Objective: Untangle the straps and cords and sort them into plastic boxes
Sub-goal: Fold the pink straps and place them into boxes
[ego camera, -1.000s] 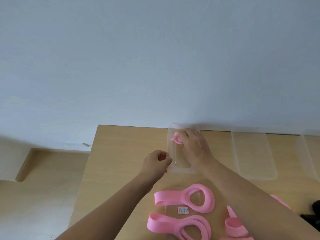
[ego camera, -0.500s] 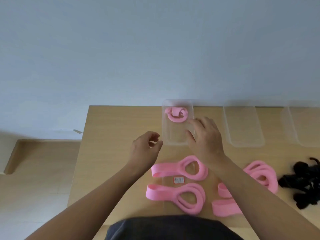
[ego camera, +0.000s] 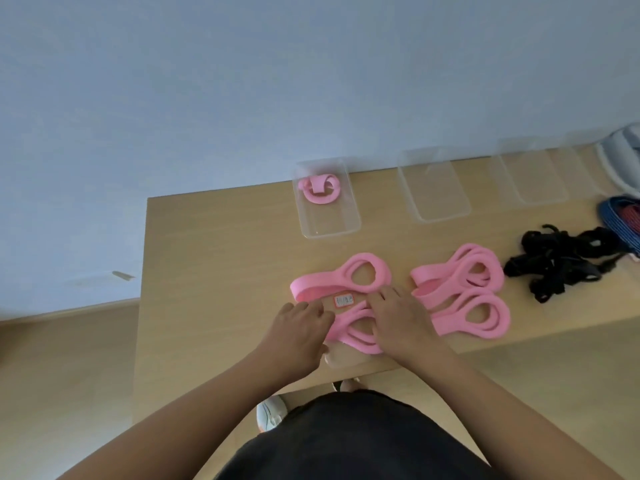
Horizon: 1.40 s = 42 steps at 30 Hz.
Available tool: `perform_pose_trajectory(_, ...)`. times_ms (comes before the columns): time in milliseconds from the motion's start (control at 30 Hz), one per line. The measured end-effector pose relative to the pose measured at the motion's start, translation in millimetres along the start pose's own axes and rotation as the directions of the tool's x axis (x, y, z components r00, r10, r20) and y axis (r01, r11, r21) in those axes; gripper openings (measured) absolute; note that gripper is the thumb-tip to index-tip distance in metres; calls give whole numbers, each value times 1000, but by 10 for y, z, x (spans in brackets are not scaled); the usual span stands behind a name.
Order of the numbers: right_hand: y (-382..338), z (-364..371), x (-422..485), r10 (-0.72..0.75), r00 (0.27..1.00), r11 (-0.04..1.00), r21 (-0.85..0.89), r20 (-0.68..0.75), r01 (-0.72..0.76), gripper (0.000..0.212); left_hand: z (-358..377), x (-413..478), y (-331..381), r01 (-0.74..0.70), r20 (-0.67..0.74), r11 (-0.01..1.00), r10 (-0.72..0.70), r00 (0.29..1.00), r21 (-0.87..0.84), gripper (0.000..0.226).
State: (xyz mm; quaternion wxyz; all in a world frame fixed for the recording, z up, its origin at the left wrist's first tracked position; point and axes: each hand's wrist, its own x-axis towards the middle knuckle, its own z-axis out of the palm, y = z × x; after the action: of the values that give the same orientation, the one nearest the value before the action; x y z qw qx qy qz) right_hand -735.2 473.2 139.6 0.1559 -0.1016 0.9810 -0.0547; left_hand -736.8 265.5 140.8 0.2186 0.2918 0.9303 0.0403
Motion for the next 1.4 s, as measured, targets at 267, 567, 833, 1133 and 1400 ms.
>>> perform_pose_trajectory(267, -147, -734, -109, 144, 917, 874, 482, -371, 58, 18, -660, -157, 100, 11, -117, 836, -89, 989, -549, 9)
perform_pose_trajectory(567, -586, -2485, -208, 283, 622, 750, 572, -730, 331, 29, -2272, -614, 192, -252, -298, 297, -123, 946, -921, 19)
perform_pose_trajectory(833, -1032, -3414, -445, 163, 438, 722, 410, -884, 558, 35, -3125, -1049, 126, -457, -534, 302, -258, 805, -836, 14)
perform_pose_trajectory(1133, -1583, -3551, -550, -248, 295, 757, 5, -923, 653, 45, -3291, -1448, -137, -627, -658, 203, -185, 730, -752, 29)
perform_pose_trajectory(1400, -1645, -3580, -619, -312, 246, 871, -172, -918, 461, 31, -3224, -1527, -124, -677, -691, 139, -190, 698, -723, 37)
